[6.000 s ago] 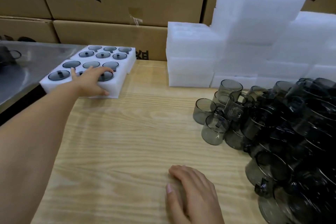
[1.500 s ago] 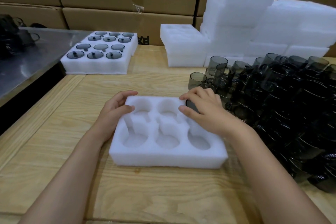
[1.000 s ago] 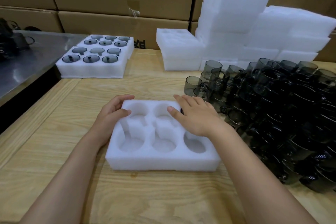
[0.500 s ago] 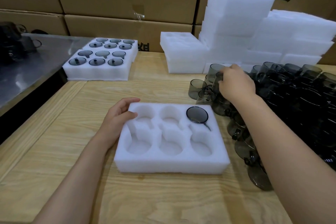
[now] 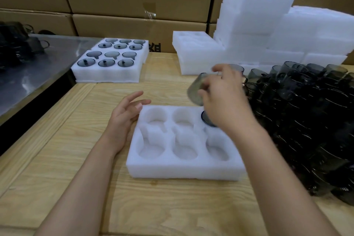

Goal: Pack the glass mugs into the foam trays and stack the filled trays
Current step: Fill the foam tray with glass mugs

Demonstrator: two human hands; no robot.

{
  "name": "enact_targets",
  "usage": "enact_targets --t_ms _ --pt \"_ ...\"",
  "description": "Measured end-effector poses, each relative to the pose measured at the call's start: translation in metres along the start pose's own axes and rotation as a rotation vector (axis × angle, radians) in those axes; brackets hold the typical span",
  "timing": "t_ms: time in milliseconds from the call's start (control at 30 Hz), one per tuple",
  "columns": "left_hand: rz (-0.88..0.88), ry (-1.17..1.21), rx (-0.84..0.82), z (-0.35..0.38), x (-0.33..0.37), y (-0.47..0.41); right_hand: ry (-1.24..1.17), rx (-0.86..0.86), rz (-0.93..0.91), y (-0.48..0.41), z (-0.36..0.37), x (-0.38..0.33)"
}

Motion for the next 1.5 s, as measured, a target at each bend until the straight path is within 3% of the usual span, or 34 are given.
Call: enact_targets --t_ms 100,233,533,667,967,1133,1233,1500 --pt "0.062 -0.021 -0.129 0.008 0.002 0.003 -0.188 -0.148 -0.077 0.022 0.018 -0.044" --pt "0.099 -0.080 -0.261 0.014 0.005 0.006 -0.231 -0.246 -0.074 0.027 0.046 -0.063" --pt "-0.001 -0.039 -0.255 0.012 0.001 0.007 -0.469 -0.348 -0.126 0.032 0.051 -0.048" --pt "-0.046 -0.044 -0.305 0.016 0.001 0.010 -0.573 -0.361 -0.034 0.029 0.050 -0.030" --pt "-0.054 -0.143 -0.274 0.017 0.003 0.010 -0.540 -0.273 0.084 0.020 0.042 -0.019" --pt "-0.058 -0.131 -0.269 0.013 -0.004 0.006 -0.537 -0.365 0.226 -0.002 0.025 0.016" --pt "-0.056 -0.124 -0.253 0.013 -0.006 0.005 -0.481 -0.420 0.224 -0.005 0.029 0.025" --pt "-0.063 -0.098 -0.243 0.014 -0.005 0.005 -0.376 -0.369 0.174 -0.007 0.040 0.021"
Point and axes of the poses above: each hand's wrist, its own y-axis away from the middle knuckle, its own z-axis out of the palm, x = y × z, the point moved 4 cm from there along -y, towards the middle knuckle, and after that the axes turned 7 degrees about z, right-handed, at the moved point
